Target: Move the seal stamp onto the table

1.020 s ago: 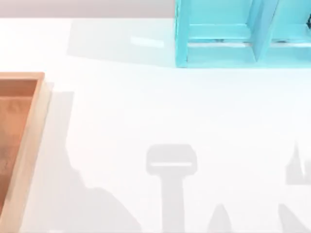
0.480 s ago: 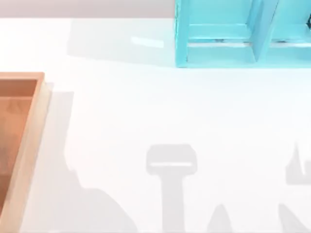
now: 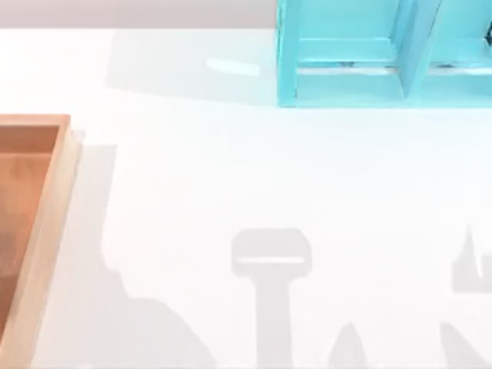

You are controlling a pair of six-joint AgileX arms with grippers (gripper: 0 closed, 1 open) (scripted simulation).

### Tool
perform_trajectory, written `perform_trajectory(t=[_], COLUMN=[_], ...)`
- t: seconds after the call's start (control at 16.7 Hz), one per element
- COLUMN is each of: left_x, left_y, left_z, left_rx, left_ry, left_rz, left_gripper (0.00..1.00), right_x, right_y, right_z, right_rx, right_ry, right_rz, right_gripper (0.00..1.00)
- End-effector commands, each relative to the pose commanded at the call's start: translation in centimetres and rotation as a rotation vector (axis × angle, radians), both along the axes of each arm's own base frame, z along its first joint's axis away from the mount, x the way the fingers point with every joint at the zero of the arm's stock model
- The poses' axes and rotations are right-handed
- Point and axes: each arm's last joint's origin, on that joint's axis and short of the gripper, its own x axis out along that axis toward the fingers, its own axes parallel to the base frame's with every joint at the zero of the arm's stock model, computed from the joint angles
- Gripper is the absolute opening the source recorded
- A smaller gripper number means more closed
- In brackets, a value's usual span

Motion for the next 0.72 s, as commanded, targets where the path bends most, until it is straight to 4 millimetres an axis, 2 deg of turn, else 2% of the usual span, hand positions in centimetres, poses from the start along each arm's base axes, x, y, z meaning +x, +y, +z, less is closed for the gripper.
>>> perform_trajectory(t=[0.06,0.12,0.72], left_x=[0.00,0.00,0.28], left_y=[0.00,0.00,-0.36], left_z=[0.00,0.00,0.42], left_rx=[0.000,0.000,0.001], left_ry=[0.000,0.000,-0.002], left_rz=[0.000,0.000,-0.001], left_gripper=[0.02,0.00,0.00], right_x=[0.00,0.00,0.00], right_y=[0.00,0.00,0.00], right_z=[0.00,0.00,0.00], right_rx=[0.000,0.000,0.000], right_ry=[0.000,0.000,0.000], right_rz=[0.000,0.000,0.000], right_gripper=[1.00,1.00,1.00])
